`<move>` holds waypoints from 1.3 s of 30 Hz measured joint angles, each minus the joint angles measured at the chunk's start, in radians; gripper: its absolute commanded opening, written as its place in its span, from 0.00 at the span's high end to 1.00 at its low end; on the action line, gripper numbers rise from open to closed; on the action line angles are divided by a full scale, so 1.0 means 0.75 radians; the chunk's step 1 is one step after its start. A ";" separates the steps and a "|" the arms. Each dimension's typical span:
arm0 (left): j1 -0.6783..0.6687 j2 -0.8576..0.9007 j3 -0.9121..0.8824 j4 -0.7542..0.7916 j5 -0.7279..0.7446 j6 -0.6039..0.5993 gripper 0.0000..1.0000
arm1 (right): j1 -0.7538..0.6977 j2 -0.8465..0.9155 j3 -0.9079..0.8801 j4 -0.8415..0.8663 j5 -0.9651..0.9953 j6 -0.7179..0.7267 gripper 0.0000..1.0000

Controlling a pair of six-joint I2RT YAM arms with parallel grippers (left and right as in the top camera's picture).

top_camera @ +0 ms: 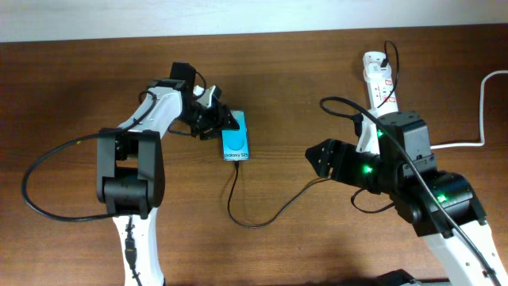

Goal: Plug charger to phone and switch on socket
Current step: 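Lower the plugged-in phone toward the table with the left gripper, then release the phone flat on the table and retract the left gripper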

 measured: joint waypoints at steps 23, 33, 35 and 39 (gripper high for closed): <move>-0.004 -0.017 0.022 -0.088 -0.150 -0.107 0.44 | 0.000 0.000 0.000 0.000 0.005 -0.015 0.23; -0.001 -0.479 0.066 -0.500 -0.511 -0.106 0.37 | 0.000 0.001 0.003 -0.068 0.051 -0.035 0.23; -0.015 -0.708 0.066 -0.596 -0.605 -0.105 0.36 | 0.000 0.000 0.005 -0.104 0.064 -0.036 0.23; -0.117 -1.035 0.067 -0.825 -0.846 -0.101 0.37 | 0.000 0.003 0.009 -0.194 0.070 -0.041 0.24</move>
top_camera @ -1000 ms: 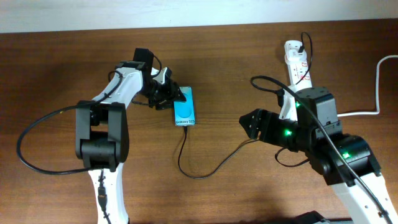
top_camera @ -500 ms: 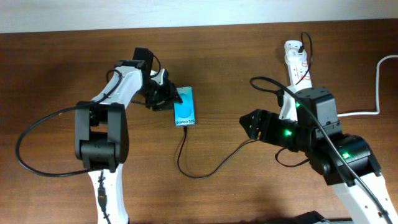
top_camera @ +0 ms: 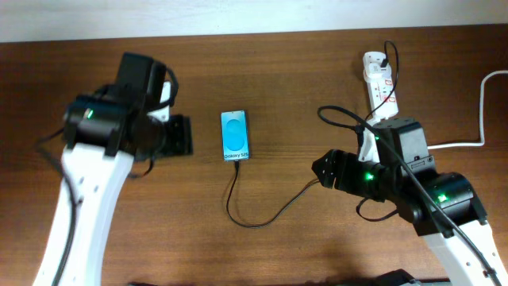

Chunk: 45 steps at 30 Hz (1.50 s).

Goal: Plug charger to phone and switch on socket
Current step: 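Release the phone flat on the table and retract the left gripper, then move the right gripper over the power strip's orange switch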

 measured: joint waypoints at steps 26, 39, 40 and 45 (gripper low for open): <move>-0.066 -1.080 -0.200 -0.295 -0.096 -0.015 0.01 | 0.000 -0.221 0.089 -0.601 0.675 0.359 0.96; -0.066 -1.085 -0.204 -0.295 -0.096 -0.015 0.01 | -0.725 0.474 0.454 -0.229 0.385 0.091 0.96; -0.066 -1.084 -0.204 -0.293 -0.097 -0.015 0.01 | -0.733 0.545 0.499 -0.247 0.362 0.082 0.96; -0.066 -1.085 -0.204 -0.295 -0.096 -0.015 0.01 | -0.778 0.915 0.781 -0.211 0.256 0.041 0.96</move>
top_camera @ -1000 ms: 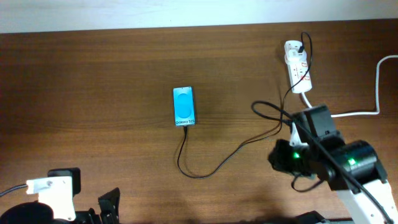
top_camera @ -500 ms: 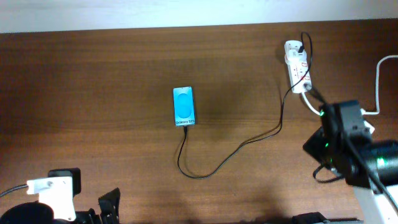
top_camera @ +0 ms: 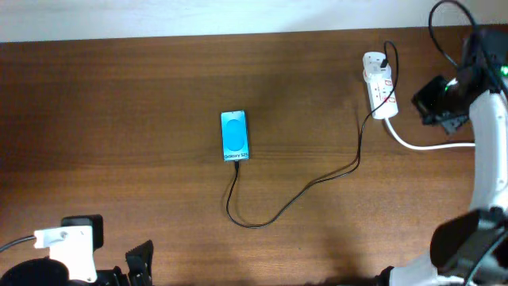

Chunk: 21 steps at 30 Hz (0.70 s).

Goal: Plug charger to phone and switch on socket
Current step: 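Move the right gripper over the power strip's orange switch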

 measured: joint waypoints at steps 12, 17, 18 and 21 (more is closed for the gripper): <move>0.000 0.000 -0.001 -0.001 -0.001 0.000 0.01 | -0.132 0.355 0.035 0.636 -0.293 0.344 0.96; 0.000 0.000 -0.001 0.001 0.000 0.000 0.01 | -0.112 0.520 0.035 0.851 -0.359 0.472 0.96; 0.000 0.000 -0.001 0.001 0.000 0.000 0.01 | -0.103 0.532 0.035 0.873 -0.358 0.490 0.96; 0.000 0.000 -0.001 0.000 0.000 0.000 0.00 | -0.063 0.590 0.035 0.936 -0.358 0.534 0.96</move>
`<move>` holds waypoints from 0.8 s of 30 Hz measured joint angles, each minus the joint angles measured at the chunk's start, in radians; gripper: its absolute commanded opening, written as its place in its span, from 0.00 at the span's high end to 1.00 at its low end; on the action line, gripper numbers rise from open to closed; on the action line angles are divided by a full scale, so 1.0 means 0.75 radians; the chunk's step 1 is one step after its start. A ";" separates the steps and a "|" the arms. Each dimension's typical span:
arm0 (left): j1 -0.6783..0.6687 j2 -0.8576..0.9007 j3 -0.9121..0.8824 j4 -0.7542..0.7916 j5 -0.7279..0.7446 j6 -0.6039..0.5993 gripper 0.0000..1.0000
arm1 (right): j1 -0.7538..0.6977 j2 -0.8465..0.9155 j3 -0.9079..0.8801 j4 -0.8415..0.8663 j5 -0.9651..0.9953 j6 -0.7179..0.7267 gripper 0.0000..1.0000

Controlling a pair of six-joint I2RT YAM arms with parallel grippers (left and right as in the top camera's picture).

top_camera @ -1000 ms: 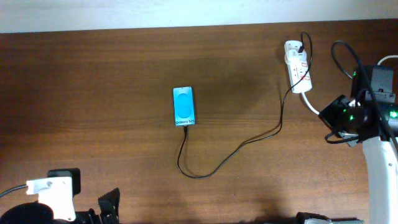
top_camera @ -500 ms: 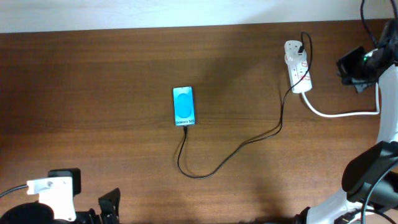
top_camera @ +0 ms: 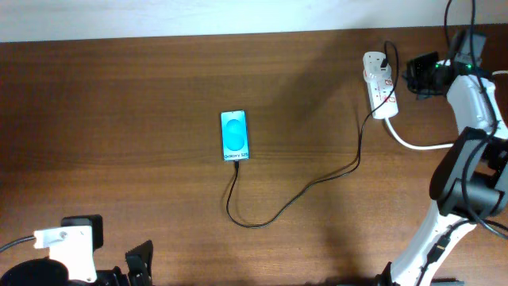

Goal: Plug charger to phone and switch on socket
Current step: 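Move the right gripper over the power strip's orange switch, then press the orange switch beside the charger plug with the right gripper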

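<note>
The phone [top_camera: 235, 136] lies face up mid-table, its blue screen lit, with the black charger cable [top_camera: 294, 191] plugged into its near end. That cable loops right and up to a plug in the white socket strip [top_camera: 379, 83] at the back right. My right gripper [top_camera: 412, 76] sits just right of the strip, level with its switches; whether it is open or shut is too small to tell. My left gripper [top_camera: 140, 262] is down at the bottom left edge, far from the phone, its fingers slightly apart with nothing between them.
The strip's white mains lead [top_camera: 429, 145] runs right toward the table edge beneath my right arm [top_camera: 468, 119]. A pale wall borders the table's far edge [top_camera: 238, 36]. Brown wood lies between phone and strip.
My right gripper has moved up and left, from right of the strip's near end to close beside its switches. The left arm, phone and cable are unchanged.
My left gripper was at the phone's left edge and my right held low near the cable. Then the left was drawn back to the left, phone plugged in. Later the left was parked bottom left and the right up by the strip, now closer.
</note>
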 measured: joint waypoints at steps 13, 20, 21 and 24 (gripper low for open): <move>0.000 0.000 0.000 0.000 0.000 0.000 0.01 | 0.045 0.124 0.000 0.100 0.042 0.041 0.96; 0.000 0.000 0.000 0.001 0.000 0.000 0.01 | 0.059 0.151 0.000 0.119 0.091 0.041 0.96; 0.000 0.000 0.000 0.001 0.000 0.000 0.01 | 0.058 0.152 0.000 0.133 0.097 0.042 0.96; 0.000 0.000 0.000 0.001 0.000 0.000 0.01 | 0.057 0.152 0.000 0.151 0.107 0.042 0.96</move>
